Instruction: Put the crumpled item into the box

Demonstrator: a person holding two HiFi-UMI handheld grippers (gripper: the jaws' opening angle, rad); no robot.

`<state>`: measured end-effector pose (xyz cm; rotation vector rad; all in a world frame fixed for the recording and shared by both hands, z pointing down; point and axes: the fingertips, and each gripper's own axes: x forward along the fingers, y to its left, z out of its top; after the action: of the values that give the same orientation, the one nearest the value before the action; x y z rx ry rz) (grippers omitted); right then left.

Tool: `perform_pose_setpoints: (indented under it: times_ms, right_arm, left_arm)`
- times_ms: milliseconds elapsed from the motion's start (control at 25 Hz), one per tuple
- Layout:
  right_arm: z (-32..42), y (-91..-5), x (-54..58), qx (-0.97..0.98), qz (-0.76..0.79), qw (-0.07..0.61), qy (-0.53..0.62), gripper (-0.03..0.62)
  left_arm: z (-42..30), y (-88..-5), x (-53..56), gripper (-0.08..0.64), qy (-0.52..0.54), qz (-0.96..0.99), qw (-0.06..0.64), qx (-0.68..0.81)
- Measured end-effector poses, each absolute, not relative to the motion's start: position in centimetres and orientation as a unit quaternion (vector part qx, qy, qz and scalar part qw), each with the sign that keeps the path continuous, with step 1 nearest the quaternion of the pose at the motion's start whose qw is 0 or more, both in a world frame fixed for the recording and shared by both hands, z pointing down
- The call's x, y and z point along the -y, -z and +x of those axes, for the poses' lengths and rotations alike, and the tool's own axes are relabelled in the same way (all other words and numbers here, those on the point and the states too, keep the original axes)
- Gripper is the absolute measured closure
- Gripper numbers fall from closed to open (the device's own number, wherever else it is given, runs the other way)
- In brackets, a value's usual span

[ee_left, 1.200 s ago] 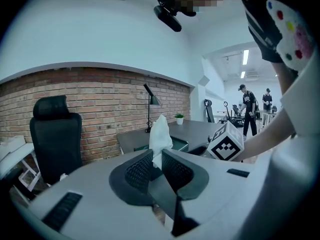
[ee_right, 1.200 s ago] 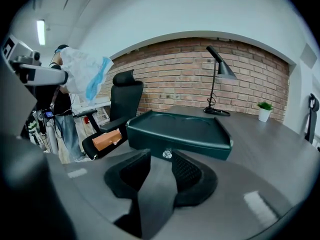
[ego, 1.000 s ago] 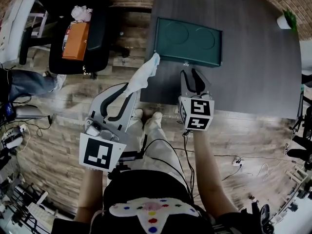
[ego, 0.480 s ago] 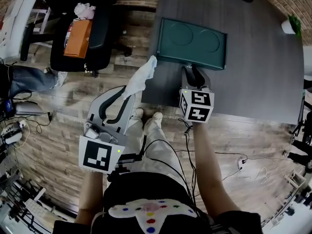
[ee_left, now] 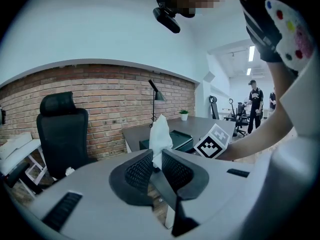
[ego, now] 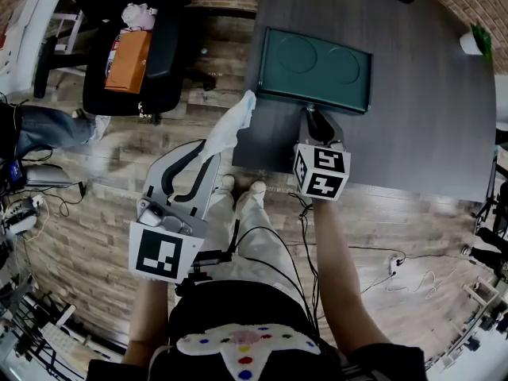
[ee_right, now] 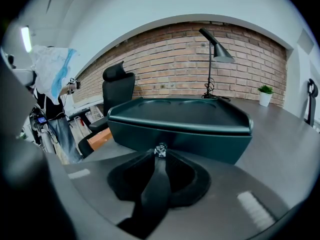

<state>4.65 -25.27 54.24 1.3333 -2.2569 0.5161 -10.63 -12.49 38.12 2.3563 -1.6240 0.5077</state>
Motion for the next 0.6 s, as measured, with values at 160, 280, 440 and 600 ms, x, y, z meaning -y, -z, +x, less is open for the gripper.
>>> perform_pose_setpoints:
  times_ms: [160,280,440,600]
  right_arm:
    - [4.7,-54.4,24.5,0.821,0.486,0.231,-0.192,0.517]
    - [4.7,-54.5,24.1,0.822,0.483,0.230,-0.195,0.517]
    - [5.0,-54.4,23.4,0.820,0.484,0.227,-0.202,0.517]
    - [5.1,-54.3,22.9,0.819,0.486,0.225,-0.204,0.517]
  left_arm:
    - [-10.5,-38.3,12.3,0.503,-0.176,0.809,0.116,0.548]
    - [-10.5,-38.4,12.2,0.503,-0.176,0.811,0.116,0.546]
    - [-10.0,-38.3,12.1,0.503,-0.176,0.814,0.117,0.541]
    - [-9.7,-38.4,11.9,0.503,-0.177,0.819,0.116,0.534]
